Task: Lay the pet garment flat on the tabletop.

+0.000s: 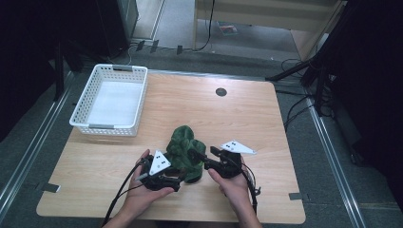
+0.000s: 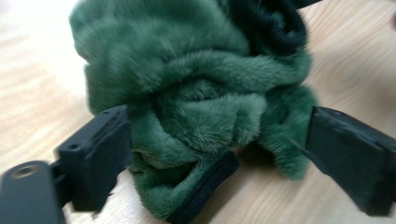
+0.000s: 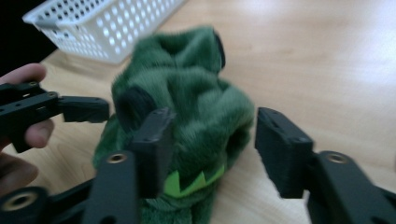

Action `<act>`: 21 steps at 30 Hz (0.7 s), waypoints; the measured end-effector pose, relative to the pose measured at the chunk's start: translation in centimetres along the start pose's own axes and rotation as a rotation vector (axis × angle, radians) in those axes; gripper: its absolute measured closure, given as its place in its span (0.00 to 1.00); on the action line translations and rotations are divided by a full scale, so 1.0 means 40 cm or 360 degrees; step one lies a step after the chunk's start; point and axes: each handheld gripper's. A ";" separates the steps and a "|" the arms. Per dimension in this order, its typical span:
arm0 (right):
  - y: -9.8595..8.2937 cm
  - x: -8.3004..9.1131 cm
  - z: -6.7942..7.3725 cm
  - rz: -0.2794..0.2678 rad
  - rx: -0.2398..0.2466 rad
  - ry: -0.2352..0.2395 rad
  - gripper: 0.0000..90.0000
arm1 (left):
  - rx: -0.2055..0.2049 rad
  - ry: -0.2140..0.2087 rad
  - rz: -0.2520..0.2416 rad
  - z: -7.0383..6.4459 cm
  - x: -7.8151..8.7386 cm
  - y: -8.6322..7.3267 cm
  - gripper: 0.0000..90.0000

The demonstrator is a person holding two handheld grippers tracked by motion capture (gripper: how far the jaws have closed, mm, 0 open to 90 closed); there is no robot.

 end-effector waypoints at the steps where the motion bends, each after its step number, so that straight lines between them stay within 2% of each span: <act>1: -0.004 -0.008 -0.002 0.0021 -0.0014 0.0009 0.60 | 0.0007 0.0048 0.0033 0.005 -0.007 -0.003 0.21; 2: -0.010 -0.016 -0.006 0.0034 -0.0047 0.0036 0.66 | 0.0023 0.0058 0.0038 0.010 -0.008 -0.004 0.50; 4: -0.012 -0.017 -0.010 0.0027 -0.0056 0.0061 0.74 | 0.0070 -0.0018 -0.0011 0.028 0.000 -0.005 0.73; 5: -0.013 -0.015 -0.011 0.0019 -0.0058 0.0069 0.82 | 0.0072 -0.0062 -0.0031 0.035 0.006 -0.005 0.79; 6: -0.013 -0.015 -0.011 0.0019 -0.0058 0.0069 0.82 | 0.0075 -0.0078 -0.0048 0.040 0.012 -0.004 0.79; 8: -0.012 -0.010 -0.011 -0.0009 -0.0037 0.0079 0.92 | 0.0080 -0.0126 -0.0084 0.051 0.024 -0.002 0.86; 10: -0.010 -0.006 -0.006 -0.0043 -0.0002 0.0032 1.00 | 0.0146 -0.0220 -0.0108 0.069 0.032 -0.003 0.89; 12: -0.008 0.002 -0.006 -0.0078 -0.0004 -0.0011 1.00 | 0.0201 -0.0261 -0.0127 0.086 0.040 -0.004 0.89; 17: -0.002 0.025 -0.016 -0.0169 -0.0010 -0.0087 1.00 | 0.0290 -0.0252 -0.0154 0.125 0.060 -0.007 0.88; 18: -0.001 0.029 -0.026 -0.0178 -0.0029 -0.0113 1.00 | 0.0323 -0.0238 -0.0153 0.142 0.064 -0.011 0.86; 19: -0.001 0.029 -0.026 -0.0178 -0.0029 -0.0113 1.00 | 0.0323 -0.0238 -0.0153 0.142 0.064 -0.011 0.85; 21: -0.004 0.028 -0.034 -0.0165 -0.0053 -0.0123 1.00 | 0.0370 -0.0221 -0.0158 0.157 0.068 -0.016 0.85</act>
Point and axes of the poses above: each handheld gripper's, and its own axes: x roughly backward along the jaws, y roughly out of its top, z roughly to its left, and after that the axes turned 4 degrees about z, right-handed
